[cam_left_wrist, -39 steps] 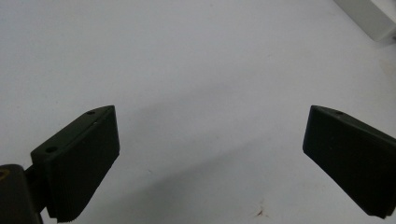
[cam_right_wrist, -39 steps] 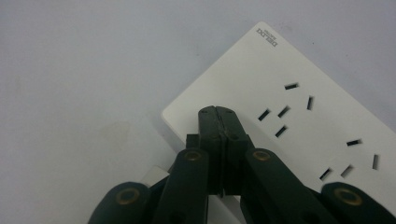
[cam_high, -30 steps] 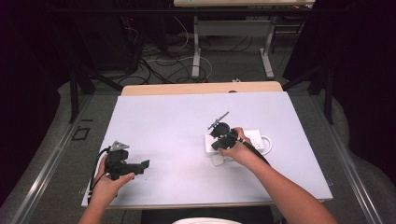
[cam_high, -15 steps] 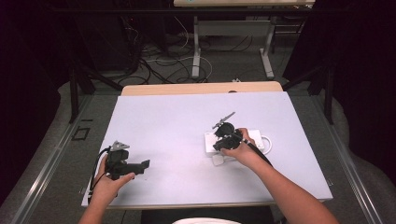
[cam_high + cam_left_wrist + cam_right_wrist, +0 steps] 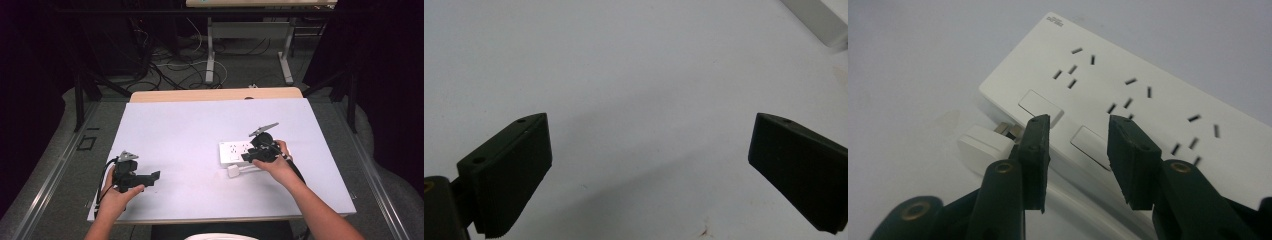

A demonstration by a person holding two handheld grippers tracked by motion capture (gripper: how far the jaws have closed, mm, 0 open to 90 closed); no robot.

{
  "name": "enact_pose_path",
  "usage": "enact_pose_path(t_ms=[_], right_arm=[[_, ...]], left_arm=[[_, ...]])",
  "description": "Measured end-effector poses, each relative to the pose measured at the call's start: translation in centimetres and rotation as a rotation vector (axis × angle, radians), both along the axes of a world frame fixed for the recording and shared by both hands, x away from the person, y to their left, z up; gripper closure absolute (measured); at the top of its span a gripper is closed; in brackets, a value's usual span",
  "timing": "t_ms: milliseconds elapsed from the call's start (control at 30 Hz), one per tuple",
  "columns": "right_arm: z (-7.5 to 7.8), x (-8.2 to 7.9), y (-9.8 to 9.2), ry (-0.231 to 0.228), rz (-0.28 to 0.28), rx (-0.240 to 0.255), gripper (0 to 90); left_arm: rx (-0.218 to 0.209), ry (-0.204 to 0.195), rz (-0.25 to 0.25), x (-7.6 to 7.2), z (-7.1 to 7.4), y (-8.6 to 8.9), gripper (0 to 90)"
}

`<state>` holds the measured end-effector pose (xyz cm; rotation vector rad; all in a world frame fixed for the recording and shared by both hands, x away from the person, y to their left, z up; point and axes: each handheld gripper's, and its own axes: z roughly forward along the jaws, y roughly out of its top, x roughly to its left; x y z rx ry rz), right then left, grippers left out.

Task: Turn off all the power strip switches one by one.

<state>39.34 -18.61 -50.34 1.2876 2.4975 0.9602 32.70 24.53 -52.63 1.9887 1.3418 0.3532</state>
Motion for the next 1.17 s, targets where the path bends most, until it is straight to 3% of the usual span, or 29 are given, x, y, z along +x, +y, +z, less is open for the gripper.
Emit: enact_pose_path(t_ms=[67,333,600,733,900,1167], right_arm=[[-0.1,-0.2,-0.9,-0.027,-0.022,0.027,55.8],[0.2,-1.6,-3.3,-0.072,-0.093,0.027,38.3],[-0.2,-3.0,-5.0,-0.086,-0.166,0.046,17.3],[-0.5,-3.5,-5.8,-0.087,-0.210,0.060,13.9],[-1.2,-3.9,-6.8,-0.094,-0.255,0.059,0.5],[-2.3,-4.3,-7.8,-0.105,-0.302,0.026,0.0]], left_arm=[[0.006,0.001,-0.006,0.0,0.0,0.0,3.9],[0.006,0.000,-0.003,0.0,0.0,0.1,3.9],[0.001,-0.002,0.006,0.0,0.0,0.1,3.9],[-0.005,-0.009,0.004,0.0,0.0,0.2,3.9],[-0.007,-0.010,0.010,0.0,0.0,0.2,3.8],[-0.004,-0.010,0.014,0.0,-0.1,0.1,3.3]])
